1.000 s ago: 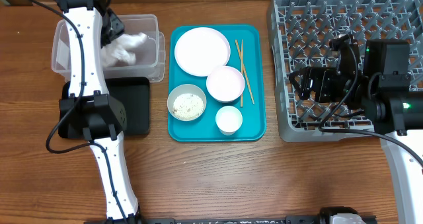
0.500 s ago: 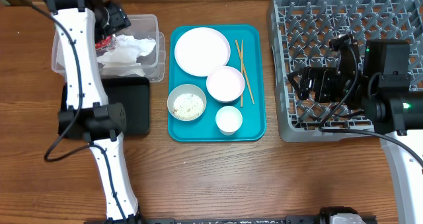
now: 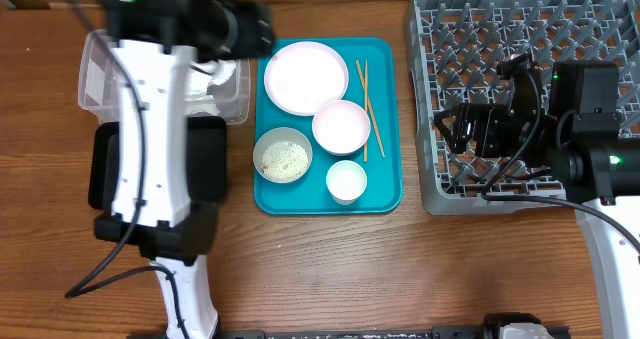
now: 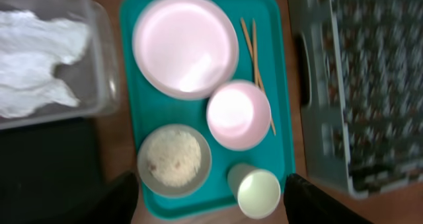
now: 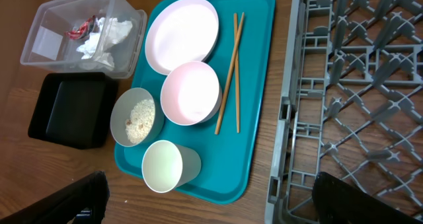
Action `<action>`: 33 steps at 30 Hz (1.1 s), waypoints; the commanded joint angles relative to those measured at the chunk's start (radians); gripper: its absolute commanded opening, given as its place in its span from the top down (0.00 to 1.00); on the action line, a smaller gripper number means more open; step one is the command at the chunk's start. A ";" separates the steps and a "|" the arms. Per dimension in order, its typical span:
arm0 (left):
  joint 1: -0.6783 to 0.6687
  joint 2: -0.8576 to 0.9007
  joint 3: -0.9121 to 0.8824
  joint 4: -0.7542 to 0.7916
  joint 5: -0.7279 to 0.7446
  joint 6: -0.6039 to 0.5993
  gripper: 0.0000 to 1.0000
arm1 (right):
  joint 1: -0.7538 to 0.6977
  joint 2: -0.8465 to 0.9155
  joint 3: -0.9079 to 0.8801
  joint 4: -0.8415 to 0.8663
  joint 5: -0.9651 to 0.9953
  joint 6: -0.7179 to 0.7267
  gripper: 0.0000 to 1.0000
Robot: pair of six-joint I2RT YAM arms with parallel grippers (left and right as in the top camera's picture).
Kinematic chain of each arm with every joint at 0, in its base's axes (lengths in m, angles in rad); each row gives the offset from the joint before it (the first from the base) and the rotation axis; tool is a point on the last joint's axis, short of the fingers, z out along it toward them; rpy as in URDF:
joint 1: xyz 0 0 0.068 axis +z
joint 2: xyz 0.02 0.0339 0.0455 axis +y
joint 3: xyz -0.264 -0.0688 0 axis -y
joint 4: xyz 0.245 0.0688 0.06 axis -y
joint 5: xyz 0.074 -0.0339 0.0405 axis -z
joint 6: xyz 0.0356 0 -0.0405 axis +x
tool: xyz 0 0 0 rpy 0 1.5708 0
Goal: Sort waste into correct bins and load items into the dishwasher
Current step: 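Grasp the rim of the rice bowl with the left gripper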
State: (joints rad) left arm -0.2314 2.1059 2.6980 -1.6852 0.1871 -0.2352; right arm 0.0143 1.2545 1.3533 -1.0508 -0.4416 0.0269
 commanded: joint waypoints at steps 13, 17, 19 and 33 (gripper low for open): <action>-0.256 0.017 -0.669 0.144 -0.117 0.081 0.37 | -0.002 -0.001 0.022 0.001 -0.009 0.003 0.00; -0.260 0.017 -0.786 0.235 -0.117 0.024 0.50 | -0.002 -0.001 0.022 0.001 -0.010 0.003 0.00; -0.260 0.017 -0.840 0.293 -0.117 0.010 0.54 | -0.002 -0.001 0.022 0.001 -0.010 0.003 0.00; -0.266 0.017 -1.071 0.562 -0.151 -0.001 0.72 | -0.002 -0.001 0.022 -0.004 -0.010 0.003 0.00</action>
State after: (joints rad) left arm -0.4934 2.1246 1.6604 -1.1450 0.0559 -0.2184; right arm 0.0143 1.2545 1.3533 -1.0580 -0.4419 0.0269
